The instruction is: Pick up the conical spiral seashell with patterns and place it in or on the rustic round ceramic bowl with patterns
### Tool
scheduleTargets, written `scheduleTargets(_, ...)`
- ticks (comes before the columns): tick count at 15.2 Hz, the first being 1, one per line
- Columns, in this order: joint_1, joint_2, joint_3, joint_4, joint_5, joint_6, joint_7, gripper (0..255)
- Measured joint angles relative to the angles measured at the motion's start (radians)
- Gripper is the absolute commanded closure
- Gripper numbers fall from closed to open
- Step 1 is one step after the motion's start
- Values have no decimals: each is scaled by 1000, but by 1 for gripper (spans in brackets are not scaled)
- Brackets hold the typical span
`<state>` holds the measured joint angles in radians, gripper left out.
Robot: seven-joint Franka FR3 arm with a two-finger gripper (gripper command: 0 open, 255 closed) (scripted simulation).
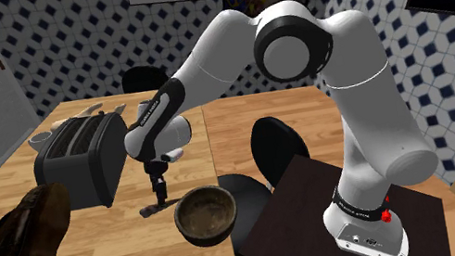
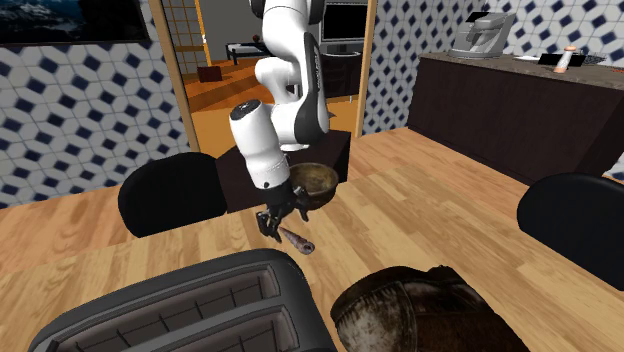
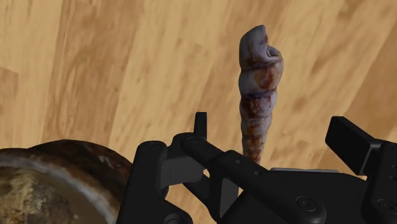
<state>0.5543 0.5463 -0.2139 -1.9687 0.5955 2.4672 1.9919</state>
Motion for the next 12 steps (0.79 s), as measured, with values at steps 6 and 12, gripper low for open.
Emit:
scheduleTargets(6, 5, 55, 14, 13, 21, 44, 7, 0)
scheduleTargets(12, 5, 58, 16, 13, 23, 47, 6, 255)
